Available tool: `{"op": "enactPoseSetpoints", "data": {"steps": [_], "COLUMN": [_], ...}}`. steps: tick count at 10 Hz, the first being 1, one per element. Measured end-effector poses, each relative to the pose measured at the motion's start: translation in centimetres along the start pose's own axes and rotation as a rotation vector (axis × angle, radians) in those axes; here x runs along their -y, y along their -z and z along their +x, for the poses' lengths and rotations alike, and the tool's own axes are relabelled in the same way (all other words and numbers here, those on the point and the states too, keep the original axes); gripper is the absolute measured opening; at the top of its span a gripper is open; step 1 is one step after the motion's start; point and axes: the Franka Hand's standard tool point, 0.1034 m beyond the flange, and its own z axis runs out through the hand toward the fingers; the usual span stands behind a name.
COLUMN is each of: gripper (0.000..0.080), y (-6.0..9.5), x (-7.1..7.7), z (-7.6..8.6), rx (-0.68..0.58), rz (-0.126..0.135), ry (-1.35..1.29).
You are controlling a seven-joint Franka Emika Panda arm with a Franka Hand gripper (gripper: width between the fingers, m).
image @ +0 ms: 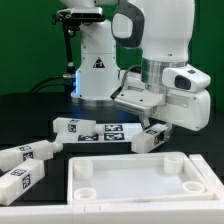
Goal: Assemble desk
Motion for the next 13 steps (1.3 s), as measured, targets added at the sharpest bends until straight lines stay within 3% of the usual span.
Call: {"op": "enactPoseSetpoints", "data": {"steps": [3,5,6,7,8,10,11,13], "gripper": [0.0285,0.0285,0.0431,0.0431,0.0591,0.0631,0.0646,0.0649], "y": [-0.9,-1.3,-1.3,-1.3,-1.3,0.8,2.1,3.2], "x": [1.1,1.6,1.6,1.6,1.7,1.9,1.2,-0.3], "z": [3.3,3.1,3.0,3.0,2.9,1.7,0.6,-1.5], "rx": [-0.025,-0.030,-0.030,-0.030,-0.030,0.001,0.031,0.068], "rz": [0.038,0.034,0.035,0.036,0.037,0.091,0.097,0.103], "ry": [0.213,0.270,0.244,0.221,0.218,0.040,-0.097,-0.371]}}
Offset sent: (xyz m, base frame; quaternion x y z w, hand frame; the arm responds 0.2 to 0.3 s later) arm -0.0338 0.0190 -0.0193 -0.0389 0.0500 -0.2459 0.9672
